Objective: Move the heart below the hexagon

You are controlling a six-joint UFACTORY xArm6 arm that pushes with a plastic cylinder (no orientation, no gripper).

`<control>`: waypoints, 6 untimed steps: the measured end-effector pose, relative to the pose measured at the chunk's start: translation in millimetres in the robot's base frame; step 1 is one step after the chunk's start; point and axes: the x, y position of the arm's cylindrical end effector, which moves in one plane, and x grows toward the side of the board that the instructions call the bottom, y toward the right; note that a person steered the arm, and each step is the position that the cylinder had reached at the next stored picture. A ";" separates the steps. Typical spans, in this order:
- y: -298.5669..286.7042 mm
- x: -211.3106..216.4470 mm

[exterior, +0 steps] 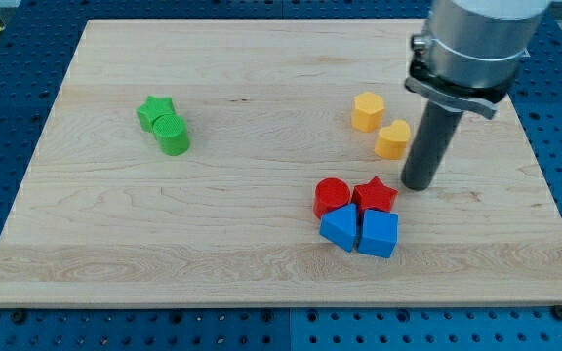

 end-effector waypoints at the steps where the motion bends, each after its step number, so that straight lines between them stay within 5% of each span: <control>1: 17.5 -8.1; 3: 2.1 -46.2; 6: -4.5 -41.6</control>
